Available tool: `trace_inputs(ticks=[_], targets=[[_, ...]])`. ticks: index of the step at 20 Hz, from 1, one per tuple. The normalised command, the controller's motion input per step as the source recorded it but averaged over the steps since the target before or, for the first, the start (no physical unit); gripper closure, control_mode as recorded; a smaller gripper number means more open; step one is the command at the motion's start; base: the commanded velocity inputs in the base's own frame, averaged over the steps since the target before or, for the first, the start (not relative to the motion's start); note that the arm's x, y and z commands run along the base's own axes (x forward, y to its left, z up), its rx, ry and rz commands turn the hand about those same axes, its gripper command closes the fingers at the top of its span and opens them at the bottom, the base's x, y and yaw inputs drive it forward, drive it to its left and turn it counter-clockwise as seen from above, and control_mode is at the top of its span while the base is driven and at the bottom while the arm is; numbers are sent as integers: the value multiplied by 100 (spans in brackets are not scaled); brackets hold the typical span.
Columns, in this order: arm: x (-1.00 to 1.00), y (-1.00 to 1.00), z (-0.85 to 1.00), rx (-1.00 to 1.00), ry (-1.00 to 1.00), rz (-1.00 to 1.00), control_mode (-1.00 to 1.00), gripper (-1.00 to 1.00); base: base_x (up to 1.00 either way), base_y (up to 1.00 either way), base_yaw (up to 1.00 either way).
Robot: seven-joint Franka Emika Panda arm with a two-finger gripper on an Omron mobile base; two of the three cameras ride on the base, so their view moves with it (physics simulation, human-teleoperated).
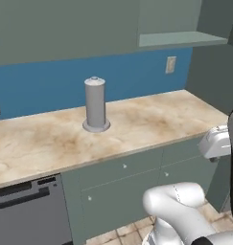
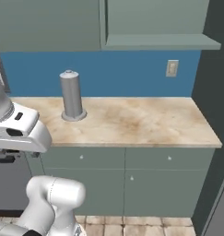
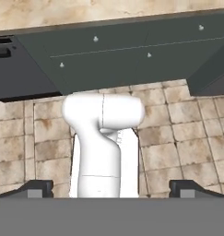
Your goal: Close all open cabinet doors.
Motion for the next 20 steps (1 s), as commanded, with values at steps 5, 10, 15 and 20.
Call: trace_inputs(ticks=[5,10,15,20], targets=[[0,0,0,0,0,0,100,-100,13,-40,-5],[0,0,0,0,0,0,100,-100,18,-22,-35],[0,0,0,0,0,0,100,-100,24,-4,-41],[0,0,0,0,0,0,100,-100,67,0,-23]])
